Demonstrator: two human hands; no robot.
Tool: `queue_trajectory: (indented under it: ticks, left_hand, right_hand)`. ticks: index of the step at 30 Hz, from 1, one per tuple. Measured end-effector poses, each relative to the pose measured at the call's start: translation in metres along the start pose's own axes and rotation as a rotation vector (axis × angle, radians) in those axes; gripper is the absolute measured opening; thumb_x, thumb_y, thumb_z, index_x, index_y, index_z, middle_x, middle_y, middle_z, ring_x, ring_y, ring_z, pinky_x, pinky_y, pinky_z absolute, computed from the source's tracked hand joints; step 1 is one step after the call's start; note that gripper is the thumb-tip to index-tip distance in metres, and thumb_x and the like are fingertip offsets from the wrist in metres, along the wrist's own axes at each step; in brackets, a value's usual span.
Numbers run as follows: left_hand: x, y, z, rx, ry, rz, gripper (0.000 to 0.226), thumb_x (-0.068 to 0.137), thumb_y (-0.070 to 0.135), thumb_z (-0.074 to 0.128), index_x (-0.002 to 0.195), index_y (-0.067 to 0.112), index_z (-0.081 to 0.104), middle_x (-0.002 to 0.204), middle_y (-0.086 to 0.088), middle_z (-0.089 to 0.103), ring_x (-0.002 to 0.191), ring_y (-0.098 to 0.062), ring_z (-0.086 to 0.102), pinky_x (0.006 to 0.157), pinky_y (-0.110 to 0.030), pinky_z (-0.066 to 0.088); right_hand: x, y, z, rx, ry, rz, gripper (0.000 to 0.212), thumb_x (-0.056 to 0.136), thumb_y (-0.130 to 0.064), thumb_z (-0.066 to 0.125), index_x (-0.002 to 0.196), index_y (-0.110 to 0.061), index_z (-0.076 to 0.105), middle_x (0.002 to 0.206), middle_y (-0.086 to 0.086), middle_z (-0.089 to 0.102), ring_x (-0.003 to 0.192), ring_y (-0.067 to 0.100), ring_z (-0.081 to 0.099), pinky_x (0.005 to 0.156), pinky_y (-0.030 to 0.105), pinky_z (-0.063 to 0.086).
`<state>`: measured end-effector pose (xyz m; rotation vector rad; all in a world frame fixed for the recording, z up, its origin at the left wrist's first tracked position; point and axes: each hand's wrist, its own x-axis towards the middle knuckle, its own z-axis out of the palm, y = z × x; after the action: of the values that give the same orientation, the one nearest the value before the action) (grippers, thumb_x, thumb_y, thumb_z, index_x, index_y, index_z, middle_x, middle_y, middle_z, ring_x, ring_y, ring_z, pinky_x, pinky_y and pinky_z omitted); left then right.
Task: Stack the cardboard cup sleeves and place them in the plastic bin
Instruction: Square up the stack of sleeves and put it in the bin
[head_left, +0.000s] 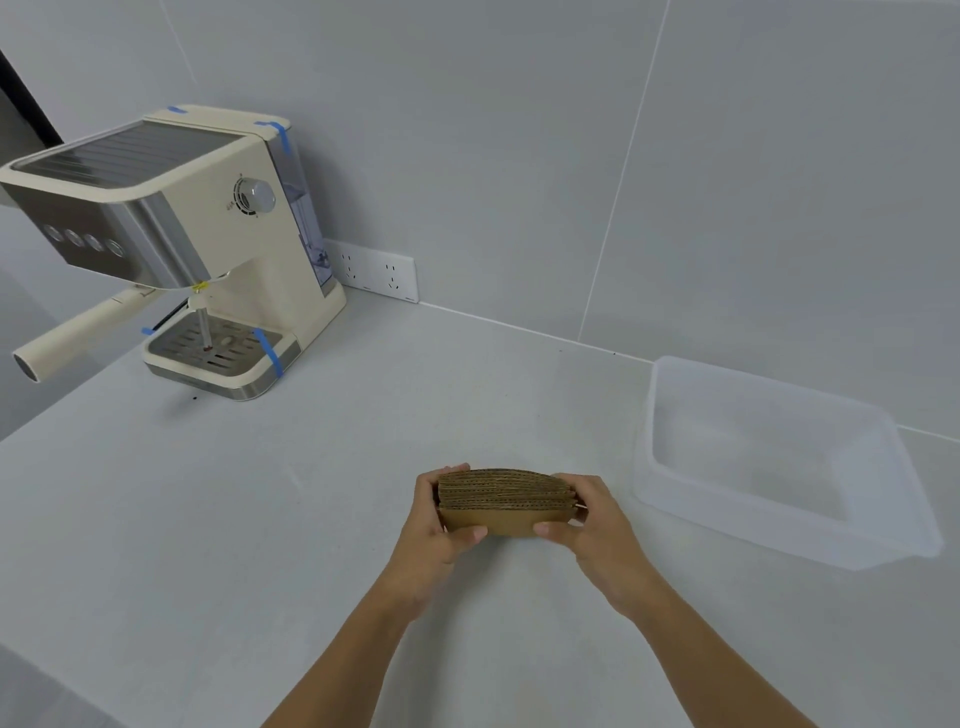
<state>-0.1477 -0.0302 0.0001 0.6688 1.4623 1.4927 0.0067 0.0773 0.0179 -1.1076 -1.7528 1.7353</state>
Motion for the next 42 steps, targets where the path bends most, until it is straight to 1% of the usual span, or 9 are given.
queue_trajectory:
  ticks: [4, 10, 18, 23, 26, 31, 36, 39, 42]
  left_hand:
    - [-0.003, -0.012, 0.0, 0.049, -0.006, 0.031, 0.071, 0.075, -0.01, 0.066, 0.122, 0.032, 0.034, 0.129, 0.007, 0.044, 0.111, -0.007, 0.05, 0.079, -0.016, 0.051]
    - [-0.006, -0.014, 0.004, 0.072, -0.028, -0.011, 0.109, 0.048, 0.029, 0.082, 0.138, 0.036, 0.021, 0.13, 0.025, 0.036, 0.117, 0.003, 0.044, 0.08, -0.012, 0.048]
    - [-0.001, -0.015, 0.007, -0.005, 0.009, 0.037, 0.048, 0.08, 0.007, 0.068, 0.115, 0.026, 0.043, 0.111, -0.004, 0.056, 0.093, -0.003, 0.059, 0.076, -0.015, 0.05]
    - [0.0, -0.007, 0.003, -0.043, 0.023, 0.106, 0.057, 0.068, 0.018, 0.073, 0.116, 0.025, 0.044, 0.105, 0.0, 0.06, 0.09, 0.0, 0.062, 0.075, -0.015, 0.05]
    - [-0.003, -0.01, -0.001, -0.06, 0.035, 0.102, 0.063, 0.066, 0.022, 0.073, 0.121, 0.028, 0.044, 0.115, 0.005, 0.055, 0.096, 0.002, 0.06, 0.078, -0.018, 0.05]
    - [-0.003, -0.017, 0.0, -0.065, 0.1, 0.044, 0.047, 0.075, 0.043, 0.061, 0.119, 0.036, 0.048, 0.126, 0.016, 0.05, 0.115, 0.002, 0.046, 0.087, -0.019, 0.04]
    - [0.003, -0.014, 0.012, -0.029, 0.266, 0.046, 0.016, 0.095, 0.032, 0.043, 0.095, 0.022, 0.056, 0.097, 0.006, 0.06, 0.079, 0.009, 0.056, 0.064, -0.002, 0.041]
    - [0.006, -0.009, 0.018, -0.024, 0.347, 0.064, 0.022, 0.097, 0.025, 0.04, 0.082, 0.013, 0.053, 0.082, 0.003, 0.055, 0.074, -0.006, 0.05, 0.059, -0.01, 0.04]
    - [0.007, -0.001, 0.021, -0.01, 0.379, 0.136, 0.024, 0.096, 0.02, 0.042, 0.075, 0.017, 0.053, 0.074, 0.009, 0.056, 0.068, -0.001, 0.05, 0.058, -0.01, 0.039]
  right_hand:
    - [-0.005, 0.016, 0.006, 0.037, 0.019, 0.009, 0.052, 0.075, 0.009, 0.063, 0.103, -0.033, 0.054, 0.115, -0.004, 0.045, 0.105, 0.007, 0.051, 0.076, 0.013, 0.048]
    - [-0.004, 0.033, 0.016, 0.257, -0.049, 0.076, 0.081, 0.075, 0.013, 0.059, 0.129, -0.039, 0.031, 0.124, -0.017, 0.044, 0.115, 0.006, 0.046, 0.083, 0.022, 0.045]
    - [-0.003, 0.034, 0.029, 0.382, 0.068, 0.037, 0.06, 0.077, 0.018, 0.053, 0.109, -0.032, 0.051, 0.114, 0.003, 0.057, 0.104, 0.015, 0.055, 0.084, 0.026, 0.044]
    - [-0.004, 0.023, 0.028, 0.383, 0.067, -0.058, 0.062, 0.075, 0.017, 0.055, 0.11, -0.034, 0.053, 0.112, 0.0, 0.059, 0.104, 0.013, 0.058, 0.082, 0.025, 0.046]
    - [-0.008, 0.021, 0.029, 0.292, 0.055, -0.086, 0.064, 0.066, 0.0, 0.069, 0.111, -0.043, 0.054, 0.114, -0.011, 0.058, 0.103, 0.003, 0.058, 0.08, 0.024, 0.049]
    - [-0.011, 0.028, 0.039, 0.343, 0.101, -0.025, 0.062, 0.059, -0.024, 0.081, 0.112, -0.042, 0.055, 0.118, -0.019, 0.056, 0.102, -0.006, 0.056, 0.076, 0.018, 0.048]
    - [-0.004, 0.026, 0.051, 0.372, 0.302, -0.011, 0.005, 0.084, -0.023, 0.063, 0.088, -0.023, 0.066, 0.087, -0.011, 0.064, 0.08, -0.001, 0.058, 0.068, 0.008, 0.044]
    - [0.003, 0.018, 0.056, 0.393, 0.407, -0.034, 0.013, 0.089, -0.013, 0.055, 0.078, -0.012, 0.062, 0.077, -0.003, 0.059, 0.063, -0.007, 0.054, 0.055, 0.002, 0.04]
    - [0.005, 0.009, 0.057, 0.414, 0.459, -0.041, 0.015, 0.089, -0.012, 0.054, 0.076, -0.011, 0.061, 0.072, -0.005, 0.059, 0.057, -0.009, 0.053, 0.052, 0.002, 0.04]
